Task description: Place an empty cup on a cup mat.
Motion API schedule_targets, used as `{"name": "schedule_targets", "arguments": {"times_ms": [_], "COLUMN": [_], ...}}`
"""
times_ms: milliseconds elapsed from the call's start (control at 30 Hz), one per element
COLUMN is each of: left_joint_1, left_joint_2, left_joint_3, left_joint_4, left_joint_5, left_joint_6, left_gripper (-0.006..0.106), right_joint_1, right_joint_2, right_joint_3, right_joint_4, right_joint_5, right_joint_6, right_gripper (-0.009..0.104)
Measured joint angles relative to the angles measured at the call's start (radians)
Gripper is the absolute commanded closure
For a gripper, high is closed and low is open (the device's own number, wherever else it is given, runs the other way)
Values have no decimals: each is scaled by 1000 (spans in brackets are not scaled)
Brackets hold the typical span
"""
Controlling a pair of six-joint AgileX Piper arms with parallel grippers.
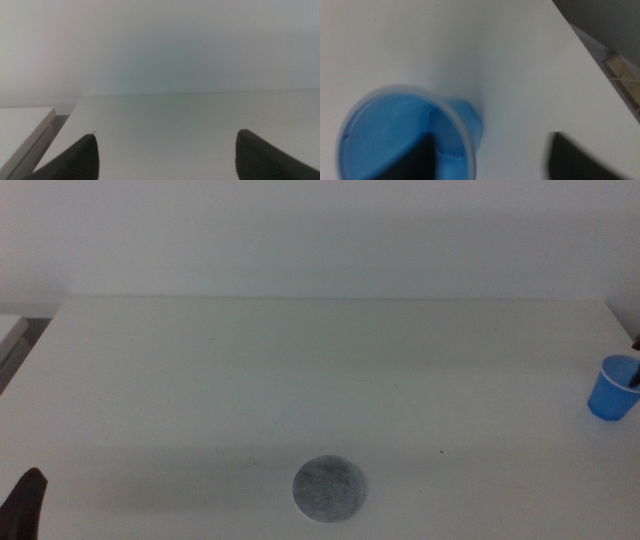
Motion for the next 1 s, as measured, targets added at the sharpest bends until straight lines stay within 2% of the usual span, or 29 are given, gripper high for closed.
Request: {"name": "schedule_targets", "arguments": {"times_ms": [67, 100, 233, 333, 533, 767, 1000], "left_joint_1": [0, 0, 0, 0, 0, 0, 0], "left_joint_2": [0, 0, 0, 0, 0, 0, 0], "left_joint_3": [0, 0, 0, 0, 0, 0, 0], "left_joint_4": [0, 0, 0, 0, 0, 0, 0], "left_joint_5": [0, 0, 0, 0, 0, 0, 0], "left_joint_6": [0, 0, 0, 0, 0, 0, 0], "left_gripper": [7, 7, 7, 7, 7, 7, 7], "right_joint_1": [0, 0, 7, 54, 305, 612, 831], "right_joint_2": [13, 15, 6, -45, -158, -166, -153], "right_joint_3": [-5, -7, -21, -37, -95, -112, -112], "right_joint_4": [2, 2, 2, 0, 2, 8, 13], "right_joint_5": [-11, -17, -15, 8, 80, 138, 142], "right_joint_6": [0, -4, -16, -23, -44, -46, -42], "right_gripper": [94, 96, 95, 95, 95, 95, 95]}}
